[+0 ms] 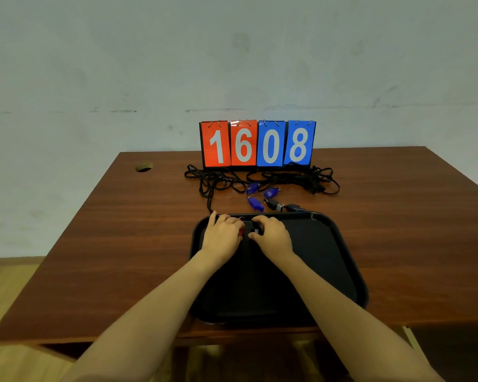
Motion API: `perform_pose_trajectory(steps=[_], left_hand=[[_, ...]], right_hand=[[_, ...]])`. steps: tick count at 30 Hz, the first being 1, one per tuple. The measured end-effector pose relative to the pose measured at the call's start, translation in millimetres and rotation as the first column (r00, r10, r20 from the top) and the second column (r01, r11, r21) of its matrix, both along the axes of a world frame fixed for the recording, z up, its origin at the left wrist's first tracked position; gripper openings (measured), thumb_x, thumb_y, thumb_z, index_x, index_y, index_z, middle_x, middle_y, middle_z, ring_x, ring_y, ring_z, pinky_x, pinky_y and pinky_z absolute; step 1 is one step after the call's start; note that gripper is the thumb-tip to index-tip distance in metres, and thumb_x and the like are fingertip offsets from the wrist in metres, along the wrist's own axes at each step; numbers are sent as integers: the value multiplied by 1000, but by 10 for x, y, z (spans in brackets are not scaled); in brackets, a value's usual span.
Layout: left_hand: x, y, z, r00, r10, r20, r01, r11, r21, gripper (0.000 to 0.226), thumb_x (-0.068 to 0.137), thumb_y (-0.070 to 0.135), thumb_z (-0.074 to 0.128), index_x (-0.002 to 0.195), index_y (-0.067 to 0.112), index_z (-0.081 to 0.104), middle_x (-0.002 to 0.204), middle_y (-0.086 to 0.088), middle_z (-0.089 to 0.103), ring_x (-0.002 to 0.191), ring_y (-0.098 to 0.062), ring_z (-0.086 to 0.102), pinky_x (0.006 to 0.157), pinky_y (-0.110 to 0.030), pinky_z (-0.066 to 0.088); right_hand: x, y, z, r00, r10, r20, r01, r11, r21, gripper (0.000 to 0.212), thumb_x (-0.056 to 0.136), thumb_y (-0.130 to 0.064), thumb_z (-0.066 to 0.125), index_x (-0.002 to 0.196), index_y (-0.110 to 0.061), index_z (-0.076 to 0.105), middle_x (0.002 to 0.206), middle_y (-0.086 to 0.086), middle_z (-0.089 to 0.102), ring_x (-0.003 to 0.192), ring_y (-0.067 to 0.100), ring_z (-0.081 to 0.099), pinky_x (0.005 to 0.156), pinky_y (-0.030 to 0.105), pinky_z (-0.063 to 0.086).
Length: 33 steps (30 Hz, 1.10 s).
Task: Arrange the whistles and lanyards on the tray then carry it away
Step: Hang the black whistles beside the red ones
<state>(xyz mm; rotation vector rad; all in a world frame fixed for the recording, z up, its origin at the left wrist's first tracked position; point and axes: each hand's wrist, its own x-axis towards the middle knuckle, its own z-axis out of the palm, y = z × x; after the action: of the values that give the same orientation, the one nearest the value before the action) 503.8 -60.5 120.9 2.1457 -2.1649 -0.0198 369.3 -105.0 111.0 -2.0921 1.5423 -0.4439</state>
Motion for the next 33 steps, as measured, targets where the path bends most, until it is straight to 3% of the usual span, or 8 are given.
perform_pose_trajectory(steps=[10, 16, 19, 23, 27, 33], left_hand=[[-19, 5, 40, 1000, 15, -27, -13, 999, 45, 44, 94, 21, 49, 137, 17, 41, 142, -2, 46, 137, -22, 31, 118, -46, 7], [-33, 21, 51, 1000, -4, -18, 5, 998, 56, 49, 92, 20, 51, 139, 15, 39, 147, -5, 38, 139, -24, 28, 118, -44, 9], [-43, 40, 96, 996, -31, -80, 30, 1000, -8, 57, 87, 18, 53, 142, 14, 36, 149, -11, 30, 140, -28, 24, 119, -43, 13], [-129, -81, 220, 991, -69, -117, 53, 989, -138, 50, 85, 17, 53, 135, 14, 45, 143, -9, 38, 135, -26, 31, 116, -38, 23], [-295, -384, 260, 997, -67, -32, 64, 995, -82, 39, 93, 20, 45, 131, 13, 49, 135, -8, 46, 127, -25, 40, 110, -37, 28], [-557, -828, 305, 990, -42, -137, 44, 999, 11, 43, 96, 13, 44, 139, 12, 40, 134, -12, 44, 122, -32, 45, 97, -42, 39]], right_hand=[[15, -3, 66, 997, 45, -60, -43, 999, 30, 52, 90, -26, 60, 139, -24, 44, 134, 6, 48, 127, 23, 43, 104, 41, 40], [-34, 6, 93, 996, 69, -55, -64, 995, 81, 63, 85, -24, 67, 142, -23, 38, 138, 7, 43, 128, 25, 42, 104, 41, 42], [-134, -5, 111, 999, 48, -11, -46, 993, 107, 59, 84, -24, 69, 137, -20, 42, 136, 6, 42, 126, 25, 45, 101, 39, 44], [-413, -114, 223, 999, -28, -41, 25, 998, -60, 43, 90, -27, 61, 130, -19, 51, 135, 4, 46, 126, 22, 43, 102, 38, 43], [-751, -390, 372, 991, -108, -73, 93, 979, -183, 38, 92, -24, 56, 129, -17, 51, 133, 6, 47, 126, 25, 38, 102, 39, 41], [-883, -846, 409, 985, -152, -80, 152, 988, 3, 46, 92, -29, 57, 135, -17, 46, 139, 13, 40, 129, 33, 37, 100, 41, 42]])
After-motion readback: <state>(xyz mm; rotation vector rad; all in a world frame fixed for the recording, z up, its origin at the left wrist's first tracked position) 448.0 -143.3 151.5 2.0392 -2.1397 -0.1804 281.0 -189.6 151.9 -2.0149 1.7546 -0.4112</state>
